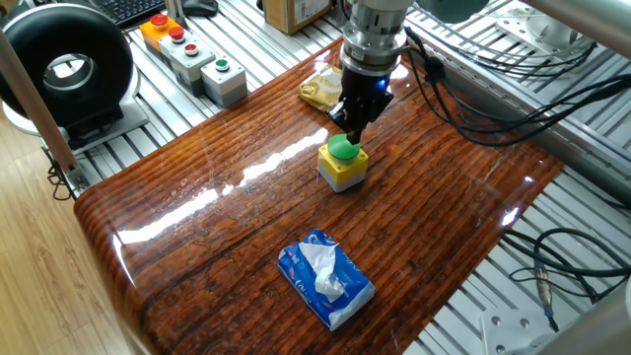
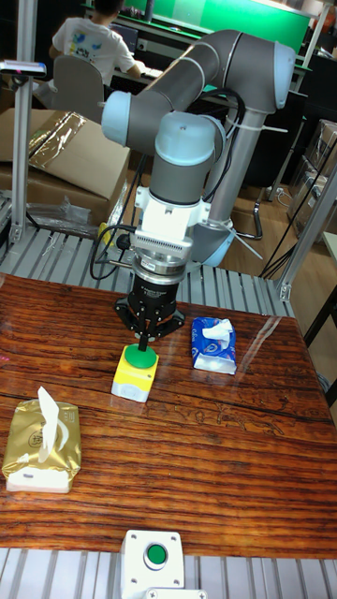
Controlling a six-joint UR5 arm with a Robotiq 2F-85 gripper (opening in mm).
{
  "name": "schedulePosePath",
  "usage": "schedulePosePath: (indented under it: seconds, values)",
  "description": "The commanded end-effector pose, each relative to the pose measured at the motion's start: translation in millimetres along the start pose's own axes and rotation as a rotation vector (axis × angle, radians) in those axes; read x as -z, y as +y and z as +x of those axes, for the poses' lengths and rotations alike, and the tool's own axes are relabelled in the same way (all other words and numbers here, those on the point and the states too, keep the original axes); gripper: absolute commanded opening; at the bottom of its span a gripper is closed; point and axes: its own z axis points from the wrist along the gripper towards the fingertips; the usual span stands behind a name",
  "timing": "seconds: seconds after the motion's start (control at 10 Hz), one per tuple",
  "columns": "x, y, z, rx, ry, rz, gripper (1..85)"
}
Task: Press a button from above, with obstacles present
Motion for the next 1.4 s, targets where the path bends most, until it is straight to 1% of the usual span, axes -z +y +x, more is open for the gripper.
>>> schedulePosePath:
  seconds: [0.0, 0.2, 0.5, 0.6, 0.8, 0.9, 1.1, 1.2, 1.3]
  values:
    - [-9.1, 1.8, -2.9, -0.003, -0.015, -0.009, 1.3]
    - [-12.8, 1.2, -3.4, 0.001, -0.021, -0.007, 1.3]
    - [-4.4, -5.6, -3.7, 0.017, -0.016, -0.009, 1.3]
    - [1.9, -8.2, -3.0, 0.021, -0.008, -0.011, 1.3]
    - [22.0, -9.9, 0.8, 0.021, 0.017, -0.003, 1.3]
    - [22.9, -4.8, 1.6, 0.007, 0.013, 0.006, 1.3]
    - [27.8, -1.2, 3.1, 0.006, 0.013, 0.001, 1.3]
    - [35.5, -3.8, 5.5, 0.006, 0.018, 0.012, 1.3]
    - [43.1, -2.2, 5.7, 0.000, 0.018, 0.017, 1.3]
